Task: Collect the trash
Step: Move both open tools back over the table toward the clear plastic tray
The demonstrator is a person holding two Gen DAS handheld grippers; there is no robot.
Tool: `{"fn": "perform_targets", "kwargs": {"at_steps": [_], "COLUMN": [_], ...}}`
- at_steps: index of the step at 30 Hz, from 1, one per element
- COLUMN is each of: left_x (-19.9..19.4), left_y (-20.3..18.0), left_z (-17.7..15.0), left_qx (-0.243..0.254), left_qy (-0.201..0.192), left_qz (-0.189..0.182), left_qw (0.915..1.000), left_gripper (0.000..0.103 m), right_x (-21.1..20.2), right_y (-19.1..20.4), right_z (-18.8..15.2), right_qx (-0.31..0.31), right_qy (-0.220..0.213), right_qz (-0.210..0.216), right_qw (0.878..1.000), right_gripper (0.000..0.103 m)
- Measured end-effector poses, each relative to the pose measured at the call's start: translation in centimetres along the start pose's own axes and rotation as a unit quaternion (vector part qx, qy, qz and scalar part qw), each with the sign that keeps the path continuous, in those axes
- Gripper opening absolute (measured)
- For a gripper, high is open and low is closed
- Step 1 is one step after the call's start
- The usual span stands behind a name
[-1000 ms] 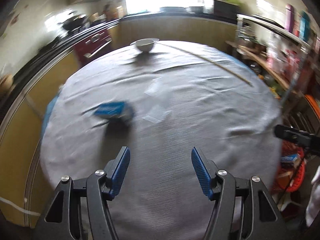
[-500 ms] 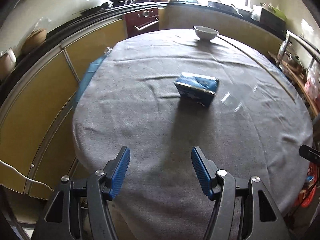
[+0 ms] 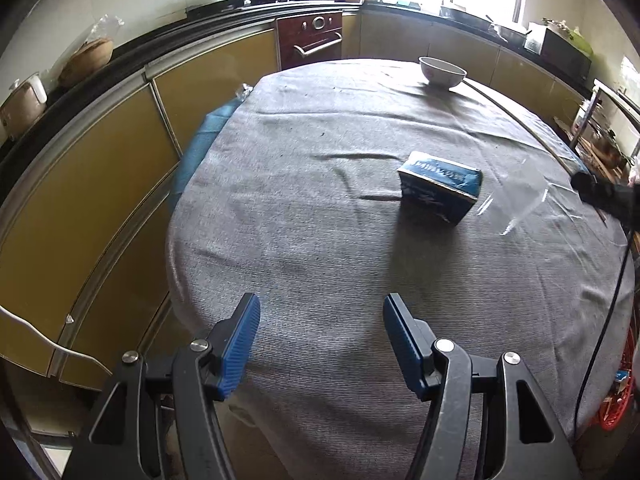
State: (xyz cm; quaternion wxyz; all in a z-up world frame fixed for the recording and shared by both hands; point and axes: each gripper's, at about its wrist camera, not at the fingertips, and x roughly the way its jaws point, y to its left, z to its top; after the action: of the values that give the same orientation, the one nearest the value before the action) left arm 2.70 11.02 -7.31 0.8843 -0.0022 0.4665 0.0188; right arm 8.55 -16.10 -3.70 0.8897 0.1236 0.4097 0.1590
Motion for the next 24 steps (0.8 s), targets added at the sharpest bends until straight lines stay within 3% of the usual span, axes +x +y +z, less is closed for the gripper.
{"fn": "perform_targets", "kwargs": {"at_steps": [5,11,17,24], "left_x": [0.5,0.8,0.8,0.5], "left_y": [0.1,-0.2,0.0,-0.8], "left_z": [0.0,0.0,-0.1,-0.3], "left_qx": [-0.004,-0.003,-0.004,0.002], "left_qy": [0.007,0.014,0.017,0.014], "left_qz": [0.0,-0.002,0.0,-0.002], "left_qw": [1.0,0.9999,0.9998,0.9999], "left_gripper": [0.065,0.065,0.065,0.065], "right_x": [2.5,6.0,6.2,4.1], "right_y": [0.6,0.8,0.0,-1.1], "right_z": [2.7,3.8,2.0,-1.2], "right_qx": [0.0,0.004,0.001,0.007], "right_qy": [-0.008,-0.005,0.0,0.007], "right_qz": [0.001,-0.036,-0.052,-0.039], "right_qw": [1.0,0.999,0.999,0.999], "right_gripper": [0.054,0.055,0.055,0.055]}}
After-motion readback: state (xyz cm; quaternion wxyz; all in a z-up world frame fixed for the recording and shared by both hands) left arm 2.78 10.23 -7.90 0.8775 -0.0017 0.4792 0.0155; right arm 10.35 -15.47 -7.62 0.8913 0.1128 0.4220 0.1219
